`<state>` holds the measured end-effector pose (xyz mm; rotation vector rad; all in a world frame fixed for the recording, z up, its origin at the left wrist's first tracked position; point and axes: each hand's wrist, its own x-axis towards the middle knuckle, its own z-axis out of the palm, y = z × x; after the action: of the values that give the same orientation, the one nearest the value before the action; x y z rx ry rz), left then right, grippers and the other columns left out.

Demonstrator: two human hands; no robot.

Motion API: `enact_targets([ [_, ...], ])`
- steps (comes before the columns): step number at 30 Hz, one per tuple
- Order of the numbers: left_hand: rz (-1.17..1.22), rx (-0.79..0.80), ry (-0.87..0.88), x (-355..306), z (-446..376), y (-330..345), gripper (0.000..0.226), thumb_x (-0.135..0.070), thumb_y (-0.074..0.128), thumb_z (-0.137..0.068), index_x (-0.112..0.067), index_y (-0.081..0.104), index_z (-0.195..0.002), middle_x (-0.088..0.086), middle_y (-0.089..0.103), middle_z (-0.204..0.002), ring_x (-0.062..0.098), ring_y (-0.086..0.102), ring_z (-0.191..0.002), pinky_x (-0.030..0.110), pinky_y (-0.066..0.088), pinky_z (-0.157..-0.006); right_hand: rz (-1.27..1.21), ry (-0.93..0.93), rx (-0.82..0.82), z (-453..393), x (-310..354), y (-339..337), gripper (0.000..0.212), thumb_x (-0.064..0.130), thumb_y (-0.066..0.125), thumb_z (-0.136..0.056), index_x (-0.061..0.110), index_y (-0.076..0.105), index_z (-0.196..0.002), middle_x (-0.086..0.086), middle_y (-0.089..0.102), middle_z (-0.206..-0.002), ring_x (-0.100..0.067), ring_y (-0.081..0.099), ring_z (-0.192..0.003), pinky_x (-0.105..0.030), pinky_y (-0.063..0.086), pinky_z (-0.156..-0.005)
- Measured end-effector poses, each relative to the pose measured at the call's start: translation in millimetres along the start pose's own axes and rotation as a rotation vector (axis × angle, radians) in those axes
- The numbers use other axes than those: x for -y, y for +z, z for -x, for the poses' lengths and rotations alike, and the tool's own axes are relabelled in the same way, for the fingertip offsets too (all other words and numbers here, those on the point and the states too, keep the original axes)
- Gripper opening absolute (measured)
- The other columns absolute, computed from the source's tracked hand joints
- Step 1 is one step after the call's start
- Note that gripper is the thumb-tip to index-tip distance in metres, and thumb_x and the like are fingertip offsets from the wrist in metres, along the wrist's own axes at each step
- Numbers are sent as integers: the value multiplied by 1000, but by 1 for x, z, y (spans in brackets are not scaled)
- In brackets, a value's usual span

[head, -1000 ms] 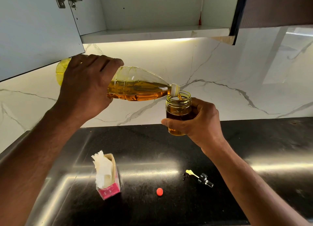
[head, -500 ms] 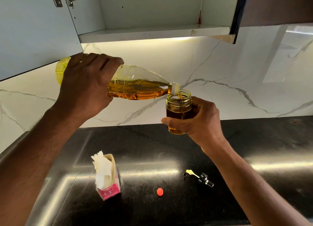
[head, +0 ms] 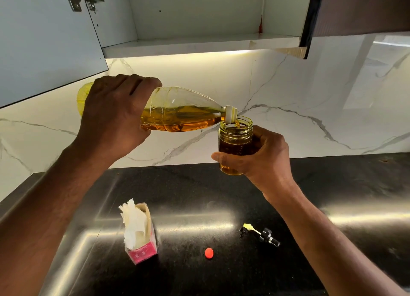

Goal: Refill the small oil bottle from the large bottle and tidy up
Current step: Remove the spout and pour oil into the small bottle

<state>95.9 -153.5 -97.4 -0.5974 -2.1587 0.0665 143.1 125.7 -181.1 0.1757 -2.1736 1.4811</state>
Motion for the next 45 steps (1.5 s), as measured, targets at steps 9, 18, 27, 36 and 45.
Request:
enact_targets([
  [9,137,28,-146,-15,21,14,93,-15,100,-53,-9,59,-136,18,70,-120,47,66,-106,57,50,-94,18,4,-14,-1,4,-7,70,47,96,-62,23,72,-124,13,77,-112,-1,73,-101,-24,62,-90],
  [18,258,33,-275,-28,38,28,91,-15,98,-54,-14,59,-135,11,71,-121,42,66,-108,50,51,-92,0,32,-2,-2,7,-4,70,47,97,-60,24,74,-121,12,78,-109,-1,73,-100,-23,63,-88],
  [27,424,27,-338,-40,51,49,84,-15,100,-56,-14,61,-131,9,72,-118,38,69,-103,49,57,-86,-11,56,-3,-6,4,-1,73,49,95,-59,22,73,-124,8,78,-112,-7,74,-103,-32,64,-90],
  [36,617,18,-466,-58,60,76,75,-19,101,-61,-14,63,-125,2,73,-109,19,68,-88,21,52,-71,-18,71,-4,-6,-5,-2,75,56,91,-54,25,73,-120,12,77,-109,-4,74,-101,-31,64,-89],
  [45,891,78,-706,-75,81,114,80,-35,103,-57,-15,61,-122,0,72,-104,13,70,-89,2,47,-70,3,95,-23,-3,-33,7,69,47,98,-59,25,74,-120,14,77,-106,-3,74,-100,-32,66,-84],
])
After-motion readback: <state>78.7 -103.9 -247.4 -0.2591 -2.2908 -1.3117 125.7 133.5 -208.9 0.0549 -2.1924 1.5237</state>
